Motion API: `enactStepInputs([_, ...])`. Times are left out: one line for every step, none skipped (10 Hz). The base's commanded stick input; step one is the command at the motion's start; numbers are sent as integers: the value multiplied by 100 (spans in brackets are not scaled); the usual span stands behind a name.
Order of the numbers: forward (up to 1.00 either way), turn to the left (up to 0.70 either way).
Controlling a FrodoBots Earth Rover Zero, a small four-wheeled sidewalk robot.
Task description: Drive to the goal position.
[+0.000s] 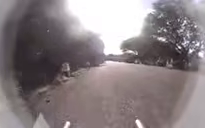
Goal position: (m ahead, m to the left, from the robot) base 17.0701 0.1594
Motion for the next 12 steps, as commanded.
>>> enactStepInputs([70,0])
enactStepInputs([70,0])
enactStepInputs([70,0])
enactStepInputs([70,0])
enactStepInputs([70,0])
enactStepInputs([70,0])
enactStepInputs([70,-18])
enactStepInputs([70,-22])
enactStepInputs([70,-27])
enactStepInputs([70,-24])
enactStepInputs([70,-15])
enactStepInputs([70,0])
